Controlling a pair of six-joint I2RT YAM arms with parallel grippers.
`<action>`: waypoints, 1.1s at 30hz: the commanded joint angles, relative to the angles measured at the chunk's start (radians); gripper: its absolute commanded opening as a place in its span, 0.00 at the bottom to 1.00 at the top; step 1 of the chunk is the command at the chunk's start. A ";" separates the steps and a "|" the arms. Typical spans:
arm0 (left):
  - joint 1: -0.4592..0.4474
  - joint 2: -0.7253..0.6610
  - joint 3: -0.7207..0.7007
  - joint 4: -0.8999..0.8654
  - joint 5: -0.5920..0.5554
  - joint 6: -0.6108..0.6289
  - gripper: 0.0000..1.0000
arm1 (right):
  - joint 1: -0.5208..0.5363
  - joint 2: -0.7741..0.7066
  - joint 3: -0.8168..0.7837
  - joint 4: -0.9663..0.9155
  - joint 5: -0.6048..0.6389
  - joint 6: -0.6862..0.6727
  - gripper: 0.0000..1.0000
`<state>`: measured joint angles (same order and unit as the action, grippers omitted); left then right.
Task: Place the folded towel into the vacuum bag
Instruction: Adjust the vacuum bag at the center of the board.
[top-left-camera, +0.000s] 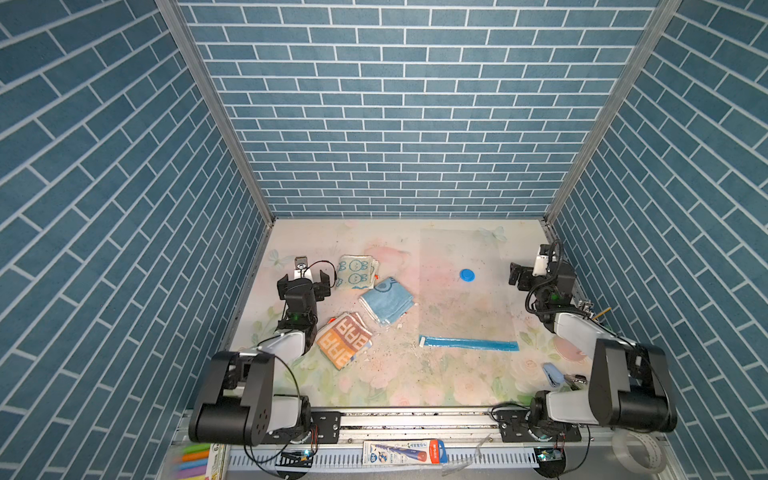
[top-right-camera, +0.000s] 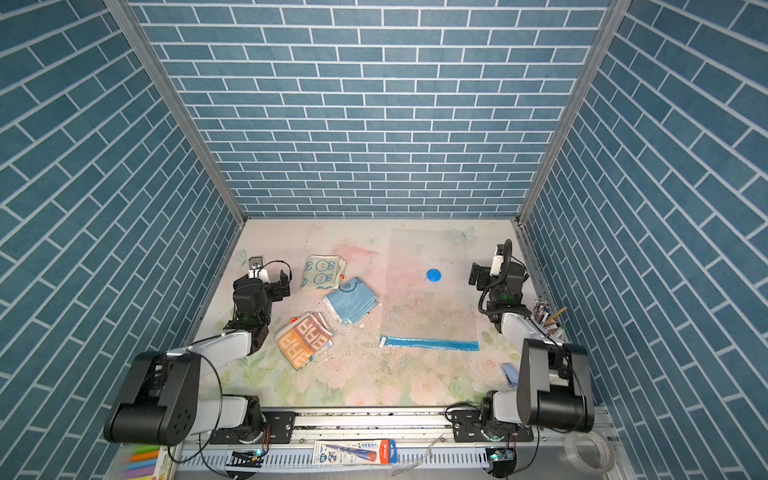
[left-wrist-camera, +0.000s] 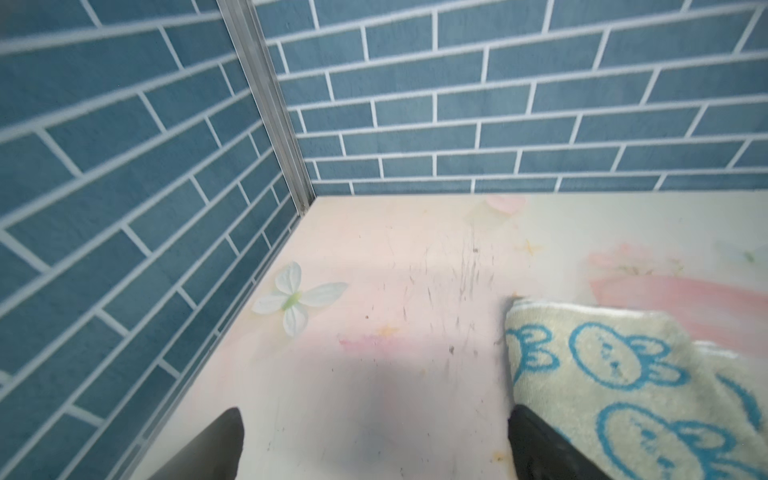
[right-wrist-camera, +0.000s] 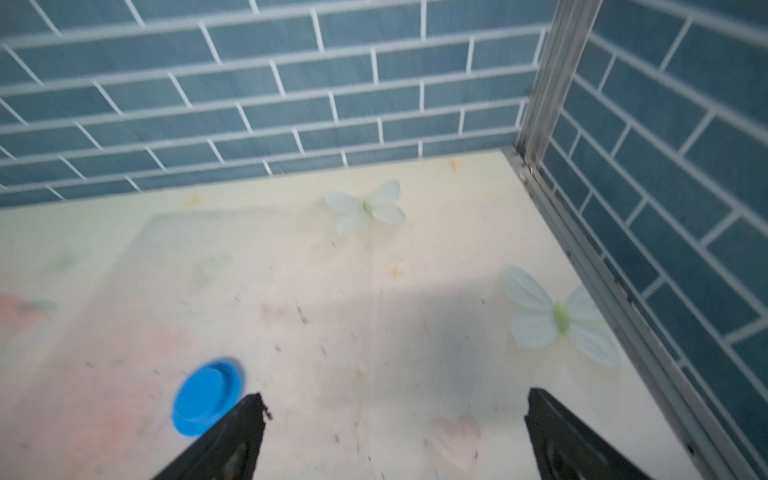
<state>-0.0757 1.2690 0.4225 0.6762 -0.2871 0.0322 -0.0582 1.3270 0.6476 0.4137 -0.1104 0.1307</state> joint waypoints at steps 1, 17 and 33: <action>0.005 -0.101 0.052 -0.109 -0.028 -0.048 1.00 | -0.003 -0.059 0.104 -0.256 -0.063 0.271 0.99; 0.000 -0.171 0.455 -0.673 0.493 -0.277 0.99 | -0.013 -0.133 0.242 -0.441 -0.310 0.490 0.99; -0.431 -0.097 0.481 -1.068 0.545 -0.292 0.97 | 0.348 -0.153 0.359 -1.042 0.012 -0.075 0.91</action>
<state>-0.4702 1.1767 0.9451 -0.3244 0.2058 -0.1738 0.2504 1.1515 0.9749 -0.4450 -0.1844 0.1970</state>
